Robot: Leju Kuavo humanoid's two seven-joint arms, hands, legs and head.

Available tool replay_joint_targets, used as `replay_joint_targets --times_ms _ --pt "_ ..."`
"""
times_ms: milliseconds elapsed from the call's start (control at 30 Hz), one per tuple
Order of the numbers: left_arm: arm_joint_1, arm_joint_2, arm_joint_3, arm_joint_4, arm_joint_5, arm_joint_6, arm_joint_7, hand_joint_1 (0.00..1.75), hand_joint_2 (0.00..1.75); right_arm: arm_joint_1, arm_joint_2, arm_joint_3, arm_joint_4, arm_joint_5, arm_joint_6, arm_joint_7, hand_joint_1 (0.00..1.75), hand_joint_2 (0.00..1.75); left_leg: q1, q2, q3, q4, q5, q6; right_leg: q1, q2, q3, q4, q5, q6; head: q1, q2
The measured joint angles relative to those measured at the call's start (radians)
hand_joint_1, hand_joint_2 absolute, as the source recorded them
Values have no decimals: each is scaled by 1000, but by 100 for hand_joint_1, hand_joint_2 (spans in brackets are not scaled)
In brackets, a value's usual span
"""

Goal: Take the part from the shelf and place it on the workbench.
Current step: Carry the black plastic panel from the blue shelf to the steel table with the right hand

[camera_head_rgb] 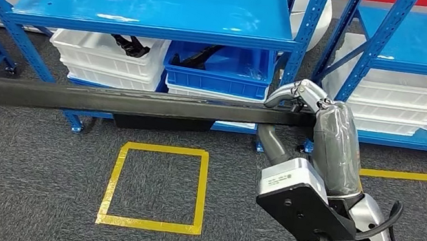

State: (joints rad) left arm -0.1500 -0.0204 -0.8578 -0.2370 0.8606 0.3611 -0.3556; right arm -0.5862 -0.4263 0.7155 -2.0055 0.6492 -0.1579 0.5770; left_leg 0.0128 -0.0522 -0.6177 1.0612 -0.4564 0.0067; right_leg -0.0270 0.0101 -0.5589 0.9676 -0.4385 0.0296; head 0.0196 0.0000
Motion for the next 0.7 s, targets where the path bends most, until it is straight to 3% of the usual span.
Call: replay_joint_targets --times_ms 67,100,167,233,300,367,400,467,533,567,600,633,700 --pt "-9 0 0 0 9 5 -12 0 175 -7 1 1 -1 -3 -2 -19 175 175 1 34 -56 127 -49 -8 3 -36 0 -1 1 -7 -5 0" --pt "-11 1 0 0 11 7 -13 0 175 -13 2 2 -1 -3 -4 -26 175 175 0 45 -54 130 -41 -7 5 -52 0 -1 0 -8 -6 0" --pt "-14 1 0 0 12 11 -8 0 175 -29 5 3 -1 -4 -12 -39 175 175 -8 86 18 -15 20 5 9 -71 2 0 -1 -5 -6 0" --pt "-17 1 1 0 13 17 -4 0 175 -44 8 5 0 -3 -20 -49 175 175 -19 115 54 -96 44 19 14 -86 4 0 -3 1 -5 0" --pt "-16 2 1 0 19 21 -4 0 175 -55 12 7 1 -1 -26 -55 175 175 -23 101 51 -105 47 29 16 -105 6 -2 -4 10 -4 0" --pt "-13 3 2 0 27 25 -8 0 175 -63 14 7 1 6 -35 -59 175 175 -18 79 52 -112 56 40 13 -92 3 15 -21 20 -4 0" --pt "-12 4 2 0 30 26 -11 0 175 -64 14 7 1 9 -41 -62 175 175 -14 68 55 -116 60 46 12 -73 -10 49 -46 23 -2 0" --pt "-13 6 4 0 36 30 -14 0 175 -63 14 6 1 15 -55 -66 175 175 -12 46 55 -117 63 52 10 -33 -66 177 -114 26 2 0" --pt "-11 8 7 0 41 32 -16 0 175 -55 14 6 1 20 -66 -70 175 175 -13 20 55 -116 64 53 10 -23 -116 283 -147 27 4 0" --pt "-9 10 8 0 43 33 -17 0 175 -51 14 6 1 22 -71 -72 175 175 -13 7 55 -116 64 53 9 -22 -117 284 -134 27 4 0" --pt "-7 11 9 0 44 33 -18 0 175 -47 14 5 1 23 -78 -74 175 175 -12 -6 57 -115 64 53 9 -19 -99 245 -105 26 5 0" --pt "-5 12 10 0 46 34 -20 0 175 -43 14 4 1 24 -84 -76 175 175 -11 -19 58 -113 63 52 7 -5 -67 175 -65 25 5 0" --pt "-6 14 12 0 49 37 -25 0 175 -36 13 -1 0 25 -99 -83 175 175 -12 -43 53 -108 63 44 2 43 -9 48 -16 22 4 0"
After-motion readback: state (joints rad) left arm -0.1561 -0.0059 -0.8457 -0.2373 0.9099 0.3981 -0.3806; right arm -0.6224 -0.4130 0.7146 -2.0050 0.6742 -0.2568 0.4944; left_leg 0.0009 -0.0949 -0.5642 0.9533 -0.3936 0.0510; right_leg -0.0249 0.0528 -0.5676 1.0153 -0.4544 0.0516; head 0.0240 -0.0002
